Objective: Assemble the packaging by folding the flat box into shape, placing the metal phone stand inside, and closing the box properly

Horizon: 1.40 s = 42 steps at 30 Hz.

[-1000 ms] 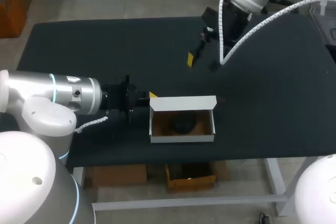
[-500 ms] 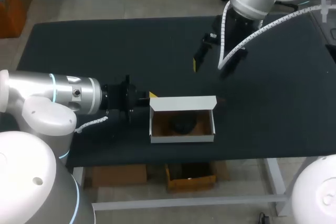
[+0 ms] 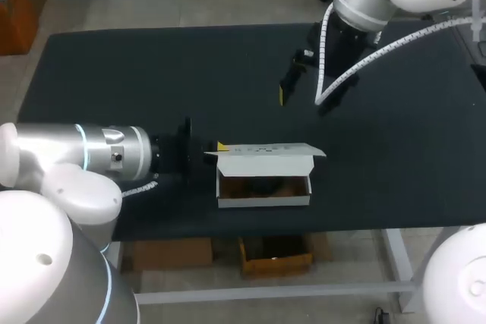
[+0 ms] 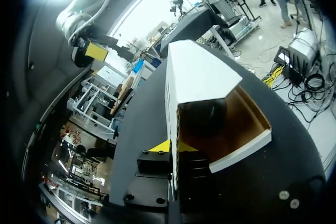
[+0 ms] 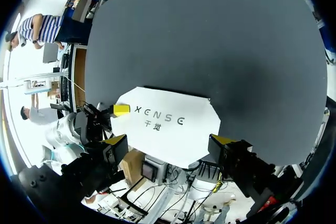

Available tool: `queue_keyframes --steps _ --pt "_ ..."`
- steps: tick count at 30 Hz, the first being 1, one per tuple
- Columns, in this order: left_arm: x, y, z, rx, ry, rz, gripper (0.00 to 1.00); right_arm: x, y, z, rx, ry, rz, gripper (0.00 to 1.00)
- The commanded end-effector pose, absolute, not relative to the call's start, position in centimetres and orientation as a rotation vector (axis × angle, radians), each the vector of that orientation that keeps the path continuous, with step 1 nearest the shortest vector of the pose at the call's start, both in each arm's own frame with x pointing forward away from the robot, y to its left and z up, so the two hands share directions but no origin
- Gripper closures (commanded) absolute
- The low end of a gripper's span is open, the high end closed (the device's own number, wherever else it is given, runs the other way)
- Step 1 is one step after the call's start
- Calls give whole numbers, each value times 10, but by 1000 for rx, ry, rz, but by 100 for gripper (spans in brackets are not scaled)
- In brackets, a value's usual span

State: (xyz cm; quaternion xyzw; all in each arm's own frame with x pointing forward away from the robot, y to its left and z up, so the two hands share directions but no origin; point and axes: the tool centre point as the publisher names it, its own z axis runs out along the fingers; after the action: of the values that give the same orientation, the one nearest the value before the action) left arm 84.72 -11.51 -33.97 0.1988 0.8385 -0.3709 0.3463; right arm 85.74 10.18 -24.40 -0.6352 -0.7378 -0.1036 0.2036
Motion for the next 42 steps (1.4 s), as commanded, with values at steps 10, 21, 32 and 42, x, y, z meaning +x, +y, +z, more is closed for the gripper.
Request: queue_keyframes --steps 10,21,32,42 --pt "837 -117 -351 548 2067 -922 100 846 109 -252 -1750 -2041 -255 0" --pt "839 -115 -354 572 2039 -912 100 804 100 -286 -1841 -1950 -139 0" --pt "842 -115 -356 592 2027 -919 100 802 96 -287 -1880 -1941 -137 0" --pt "840 -115 -357 616 2012 -917 100 807 98 -301 -1841 -1874 -26 22"
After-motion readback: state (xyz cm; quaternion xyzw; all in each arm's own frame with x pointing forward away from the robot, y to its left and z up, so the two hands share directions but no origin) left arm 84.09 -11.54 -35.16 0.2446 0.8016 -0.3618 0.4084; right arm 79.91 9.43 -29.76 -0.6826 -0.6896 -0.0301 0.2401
